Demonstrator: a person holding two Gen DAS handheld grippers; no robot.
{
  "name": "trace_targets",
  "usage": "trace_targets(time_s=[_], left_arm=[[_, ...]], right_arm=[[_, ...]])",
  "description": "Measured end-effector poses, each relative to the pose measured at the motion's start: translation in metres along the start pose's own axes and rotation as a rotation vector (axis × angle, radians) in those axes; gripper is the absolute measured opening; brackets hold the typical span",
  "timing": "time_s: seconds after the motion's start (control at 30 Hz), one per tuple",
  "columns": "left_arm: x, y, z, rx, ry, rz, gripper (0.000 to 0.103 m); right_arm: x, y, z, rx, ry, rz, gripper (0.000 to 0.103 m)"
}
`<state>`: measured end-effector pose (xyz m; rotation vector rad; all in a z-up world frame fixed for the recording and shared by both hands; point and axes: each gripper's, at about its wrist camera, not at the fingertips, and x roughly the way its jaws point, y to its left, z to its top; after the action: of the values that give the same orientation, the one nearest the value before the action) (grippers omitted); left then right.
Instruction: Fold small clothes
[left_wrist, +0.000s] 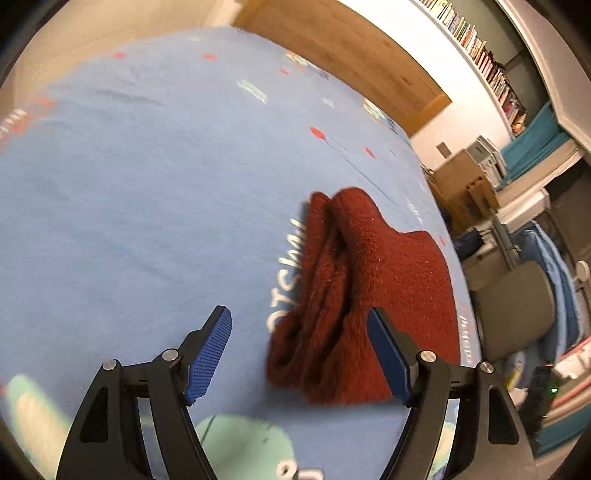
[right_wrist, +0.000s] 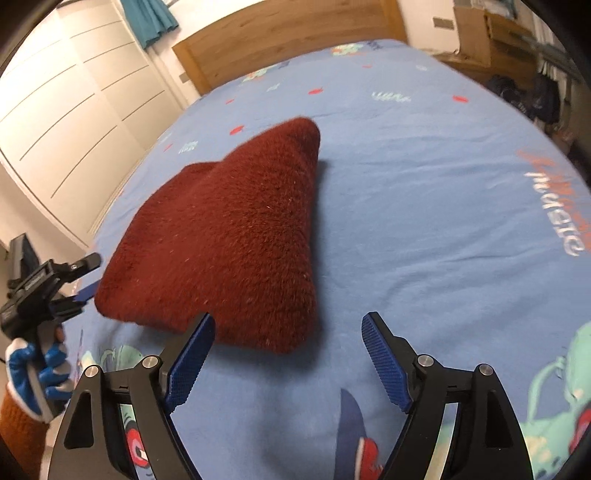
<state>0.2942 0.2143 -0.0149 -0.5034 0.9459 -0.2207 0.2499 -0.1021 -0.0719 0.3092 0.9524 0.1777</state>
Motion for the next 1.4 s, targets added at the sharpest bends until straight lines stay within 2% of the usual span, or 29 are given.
trace_targets(time_s=[0.2,0.47,0.7,0.8,0.97,1.4], left_arm=[[-0.044,-0.017,-0.038,0.064,-0.05,0.129,0.072],[-0.088,-0.043,-0.118,0.197,-0.12,0.245,0.082],[-0.121,-0.063,-0.174,0.276,-0.177,0.28,0.087],[-0.133,-0.065,-0.186,0.301,-0.198,0.287,0.095],[-0.149,-0.073,-0.209,0.352,-0.243,0.311,0.101],[-0.165,-0.075,-0.246,0.395,-0.315,0.367,0.101]], right_arm=[[-0.053,0.026,-0.013,-0.024,-0.047,-0.064,0.083],[-0.114,0.053,-0.055,-0.053,-0.095,-0.122,0.083],[-0.159,0.063,-0.099,-0.062,-0.136,-0.167,0.084],[-0.171,0.063,-0.113,-0.052,-0.15,-0.183,0.084],[-0.185,0.066,-0.135,-0.047,-0.164,-0.201,0.092],[-0.215,0.076,-0.165,-0.054,-0.243,-0.225,0.094]])
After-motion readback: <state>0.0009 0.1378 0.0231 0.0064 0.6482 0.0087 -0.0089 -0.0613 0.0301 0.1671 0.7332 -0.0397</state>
